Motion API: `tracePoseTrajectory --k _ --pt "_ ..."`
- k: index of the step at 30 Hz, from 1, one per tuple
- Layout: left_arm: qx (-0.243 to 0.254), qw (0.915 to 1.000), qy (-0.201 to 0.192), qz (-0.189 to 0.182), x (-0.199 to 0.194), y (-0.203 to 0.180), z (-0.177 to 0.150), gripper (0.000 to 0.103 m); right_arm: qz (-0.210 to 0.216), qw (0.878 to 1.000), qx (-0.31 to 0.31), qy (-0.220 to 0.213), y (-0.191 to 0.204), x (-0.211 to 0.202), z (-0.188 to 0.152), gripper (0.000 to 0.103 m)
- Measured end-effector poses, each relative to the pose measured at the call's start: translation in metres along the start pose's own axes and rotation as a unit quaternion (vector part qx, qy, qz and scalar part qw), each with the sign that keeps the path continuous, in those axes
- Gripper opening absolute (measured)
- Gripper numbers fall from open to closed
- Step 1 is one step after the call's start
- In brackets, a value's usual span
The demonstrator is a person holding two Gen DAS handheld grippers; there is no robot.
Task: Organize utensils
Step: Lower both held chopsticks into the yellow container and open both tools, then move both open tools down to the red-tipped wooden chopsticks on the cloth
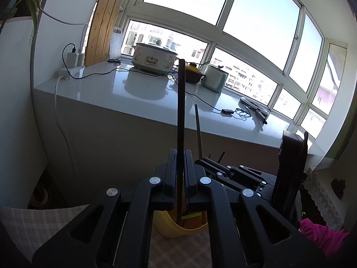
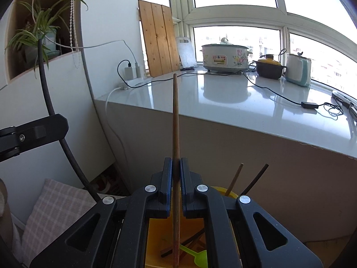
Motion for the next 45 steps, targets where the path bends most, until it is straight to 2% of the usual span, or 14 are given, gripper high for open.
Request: tracePoseTrajectory --k 8,22,24,25,26,29,33,37,45 --pt "-0.011 0.9997 0.022 0.0 0.008 0.003 -0.024 0.003 0.019 0.999 0.013 0.04 -0.006 -0.016 -0.017 0.005" --pt "-0.014 0.9989 0.044 -0.001 0.002 -0.009 -0.051 0.003 0.038 0.996 0.035 0.067 -0.011 -0.037 -0.035 0.005" --pt "-0.014 0.999 0.042 0.0 -0.002 -0.009 -0.054 0.01 0.035 0.997 0.034 0.065 -0.011 -0.04 -0.035 0.005" --pt "-0.014 0.999 0.042 -0.001 -0.004 -0.01 -0.054 0.013 0.034 0.997 0.033 0.063 -0.012 -0.042 -0.036 0.006" --pt "-0.014 0.9991 0.04 -0.001 -0.006 -0.01 -0.055 0.018 0.034 0.997 0.033 0.063 -0.012 -0.044 -0.036 0.012" --pt "-0.01 0.9993 0.035 -0.001 -0.014 -0.013 -0.057 0.018 0.031 0.997 0.031 0.057 -0.013 -0.05 -0.037 0.025" --pt "-0.004 0.9996 0.026 0.004 -0.026 -0.014 -0.06 0.018 0.023 0.998 0.018 0.047 -0.011 -0.061 -0.038 0.026" --pt "-0.001 0.9997 0.02 0.017 -0.039 -0.009 -0.069 0.018 0.018 0.999 0.01 0.032 -0.01 -0.075 -0.039 0.039" --pt "0.004 0.9981 0.036 0.05 -0.05 0.009 -0.106 0.019 0.023 0.999 -0.001 0.024 -0.003 -0.094 -0.054 0.047"
Point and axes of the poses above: each gripper's, at about its wrist camera, not at the fingertips, and x roughly the way its jaws point, y to its left, z to its top, the point moved 10 cm from there along x, roughly the way its jaws point, and after that the axes turned 5 degrees about z, right-handed, at the moved point
